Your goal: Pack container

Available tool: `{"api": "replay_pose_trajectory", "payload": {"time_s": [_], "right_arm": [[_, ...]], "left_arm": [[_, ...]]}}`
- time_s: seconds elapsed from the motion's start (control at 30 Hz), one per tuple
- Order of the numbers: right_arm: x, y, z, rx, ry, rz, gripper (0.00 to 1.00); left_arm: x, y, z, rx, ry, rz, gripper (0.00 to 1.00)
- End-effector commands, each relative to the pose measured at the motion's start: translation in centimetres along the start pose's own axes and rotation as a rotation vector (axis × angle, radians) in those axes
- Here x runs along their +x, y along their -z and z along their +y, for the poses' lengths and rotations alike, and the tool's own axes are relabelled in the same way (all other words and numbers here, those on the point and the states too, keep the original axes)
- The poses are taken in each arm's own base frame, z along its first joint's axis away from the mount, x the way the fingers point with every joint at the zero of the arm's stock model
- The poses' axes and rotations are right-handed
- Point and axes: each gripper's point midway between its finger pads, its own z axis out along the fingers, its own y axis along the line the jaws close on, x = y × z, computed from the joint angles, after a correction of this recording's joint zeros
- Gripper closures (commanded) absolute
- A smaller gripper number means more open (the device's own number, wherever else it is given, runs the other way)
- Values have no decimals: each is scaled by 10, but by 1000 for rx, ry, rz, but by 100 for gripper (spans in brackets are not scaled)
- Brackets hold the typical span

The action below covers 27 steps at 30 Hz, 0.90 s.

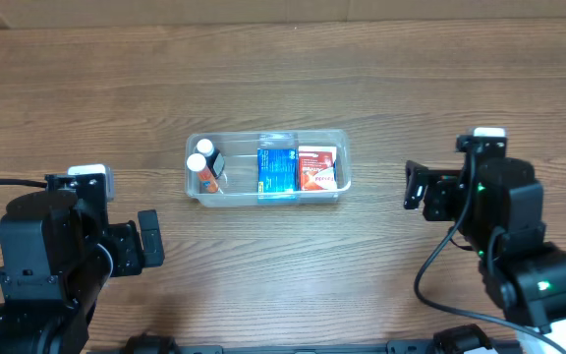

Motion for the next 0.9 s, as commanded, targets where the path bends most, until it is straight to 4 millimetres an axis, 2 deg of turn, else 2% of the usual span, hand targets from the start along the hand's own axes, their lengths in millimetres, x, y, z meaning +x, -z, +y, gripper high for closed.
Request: {"api": "replay_pose_trajectory", "payload": {"time_s": [0.0,0.27,0.47,0.87], "right_arm": [[21,-6,2,-42,75,-44,0],[53,-13,-11,-82,34,-220,0],[67,-8,-22,-72,18,-310,0],[75,1,-22,-76,111,-474,0]], "left_arm": [[0,-1,0,-2,12,2,0],[0,-1,0,-2,12,2,0],[0,-1,0,-2,12,2,0],[0,-1,0,-2,12,2,0]]}}
